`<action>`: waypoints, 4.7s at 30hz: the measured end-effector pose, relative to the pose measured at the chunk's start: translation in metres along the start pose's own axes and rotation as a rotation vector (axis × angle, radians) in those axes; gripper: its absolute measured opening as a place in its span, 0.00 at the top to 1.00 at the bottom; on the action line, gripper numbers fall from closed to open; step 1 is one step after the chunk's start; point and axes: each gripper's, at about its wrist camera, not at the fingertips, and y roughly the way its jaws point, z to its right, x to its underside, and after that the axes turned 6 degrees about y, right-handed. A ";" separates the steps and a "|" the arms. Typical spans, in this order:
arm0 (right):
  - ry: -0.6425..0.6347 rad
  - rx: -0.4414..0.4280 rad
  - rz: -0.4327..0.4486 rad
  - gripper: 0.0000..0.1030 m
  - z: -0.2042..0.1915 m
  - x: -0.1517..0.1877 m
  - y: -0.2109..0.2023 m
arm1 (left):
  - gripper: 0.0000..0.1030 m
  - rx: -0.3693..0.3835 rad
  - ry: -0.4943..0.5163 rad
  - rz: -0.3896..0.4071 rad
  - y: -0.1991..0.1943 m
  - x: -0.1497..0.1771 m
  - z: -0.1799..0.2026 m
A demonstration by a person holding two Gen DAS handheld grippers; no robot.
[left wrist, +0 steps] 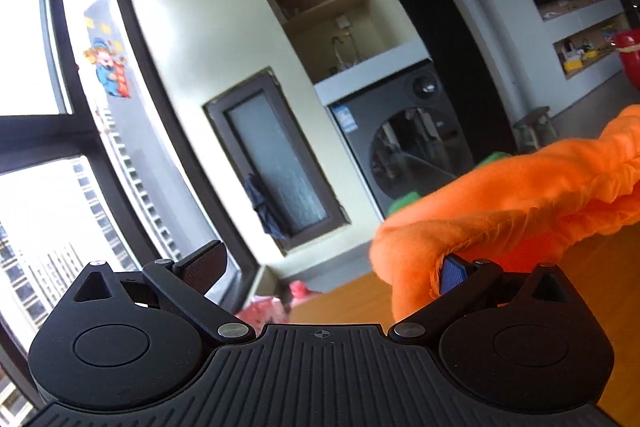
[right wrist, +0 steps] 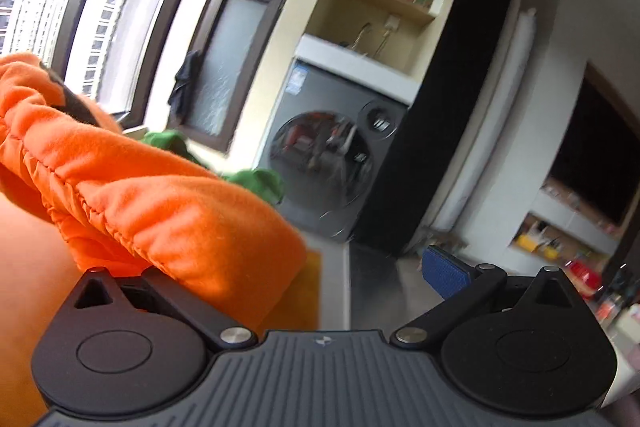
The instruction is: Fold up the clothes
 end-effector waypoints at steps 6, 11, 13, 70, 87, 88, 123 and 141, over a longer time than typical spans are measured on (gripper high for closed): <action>-0.029 -0.052 -0.174 0.00 -0.017 0.073 -0.023 | 0.00 0.195 0.073 -0.111 -0.027 0.052 0.041; -0.002 -0.120 -0.124 0.00 -0.036 0.067 -0.021 | 0.00 0.261 0.018 -0.202 -0.001 0.063 0.074; -0.033 -0.082 -0.088 0.00 -0.047 0.059 -0.016 | 0.00 0.255 0.059 -0.231 0.011 0.069 0.083; -0.109 -0.372 0.037 0.00 0.008 0.065 -0.130 | 0.00 0.804 -0.357 -0.194 -0.004 0.110 -0.039; 0.271 -0.352 -0.066 0.00 -0.046 0.048 0.033 | 0.00 0.678 -0.509 -0.124 0.093 0.059 0.031; 0.269 -0.353 -0.104 0.00 -0.048 0.057 0.038 | 0.00 0.696 -0.500 -0.166 0.095 0.068 0.037; 0.560 -0.869 -0.300 0.00 -0.086 -0.029 0.159 | 0.00 0.959 -0.732 -0.303 0.157 0.098 0.045; 0.496 -0.925 -0.318 0.00 -0.091 0.036 0.147 | 0.00 1.118 -1.112 -0.079 0.237 0.063 0.024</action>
